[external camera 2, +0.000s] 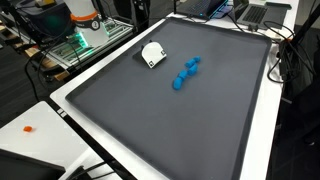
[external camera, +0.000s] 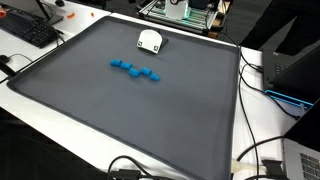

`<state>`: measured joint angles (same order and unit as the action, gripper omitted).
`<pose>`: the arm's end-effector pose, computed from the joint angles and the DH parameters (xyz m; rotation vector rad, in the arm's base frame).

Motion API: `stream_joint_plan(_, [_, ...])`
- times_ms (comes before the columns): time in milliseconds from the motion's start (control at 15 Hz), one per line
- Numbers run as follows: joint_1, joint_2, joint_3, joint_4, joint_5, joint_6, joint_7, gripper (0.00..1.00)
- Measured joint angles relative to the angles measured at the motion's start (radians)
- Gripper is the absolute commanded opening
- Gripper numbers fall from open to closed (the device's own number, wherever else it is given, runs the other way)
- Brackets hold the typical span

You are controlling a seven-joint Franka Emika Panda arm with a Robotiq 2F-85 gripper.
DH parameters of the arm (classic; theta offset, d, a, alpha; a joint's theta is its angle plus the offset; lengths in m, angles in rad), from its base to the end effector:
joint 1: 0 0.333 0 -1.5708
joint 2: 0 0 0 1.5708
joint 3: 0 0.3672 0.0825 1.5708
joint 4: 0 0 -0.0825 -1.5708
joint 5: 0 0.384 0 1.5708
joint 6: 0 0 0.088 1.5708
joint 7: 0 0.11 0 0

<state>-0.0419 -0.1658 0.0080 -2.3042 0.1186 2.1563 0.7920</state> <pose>0.4789 -0.0110 0.4637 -2.7468 1.3111 0.0299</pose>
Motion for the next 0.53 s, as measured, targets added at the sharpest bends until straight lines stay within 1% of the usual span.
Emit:
stream_joint_plan(267, [0.017,0.02,0.027,0.051,-0.039,0.0,-0.148,1.0])
stream_joint_plan(533, [0.035,0.05,0.042,0.085,-0.061,0.008,-0.323,1.0])
